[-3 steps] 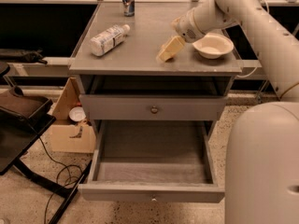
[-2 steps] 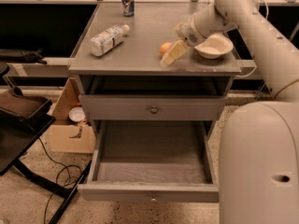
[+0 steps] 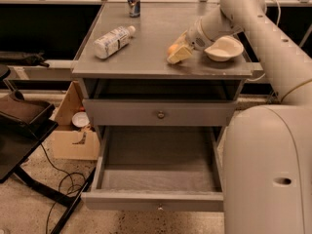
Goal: Place orange into middle drawer
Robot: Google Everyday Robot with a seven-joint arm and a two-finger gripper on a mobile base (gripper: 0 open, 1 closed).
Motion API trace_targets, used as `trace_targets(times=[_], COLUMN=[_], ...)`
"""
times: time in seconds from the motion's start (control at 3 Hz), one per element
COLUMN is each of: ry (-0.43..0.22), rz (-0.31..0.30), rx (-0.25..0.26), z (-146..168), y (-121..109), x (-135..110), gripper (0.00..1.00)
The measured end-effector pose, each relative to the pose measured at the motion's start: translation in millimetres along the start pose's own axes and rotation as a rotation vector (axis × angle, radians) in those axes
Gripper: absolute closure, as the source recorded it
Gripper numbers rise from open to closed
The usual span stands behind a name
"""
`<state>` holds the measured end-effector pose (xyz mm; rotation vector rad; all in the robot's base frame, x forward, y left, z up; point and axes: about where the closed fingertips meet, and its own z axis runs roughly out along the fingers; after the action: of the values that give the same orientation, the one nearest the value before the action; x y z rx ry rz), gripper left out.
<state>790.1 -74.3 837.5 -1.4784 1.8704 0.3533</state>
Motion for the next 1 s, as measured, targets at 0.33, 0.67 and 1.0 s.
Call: trace_targets(times=[0.33, 0.67, 1.0], ry=[0.0, 0.031, 0.088], rz=[0.0, -0.006, -0.009], rx=[0.0, -0.004, 0.043], z=[0.0, -3.1, -34.7], y=[0.0, 2.0, 15.7], x=[0.0, -8.6, -43.4], gripper=[0.72, 0.95, 1.0])
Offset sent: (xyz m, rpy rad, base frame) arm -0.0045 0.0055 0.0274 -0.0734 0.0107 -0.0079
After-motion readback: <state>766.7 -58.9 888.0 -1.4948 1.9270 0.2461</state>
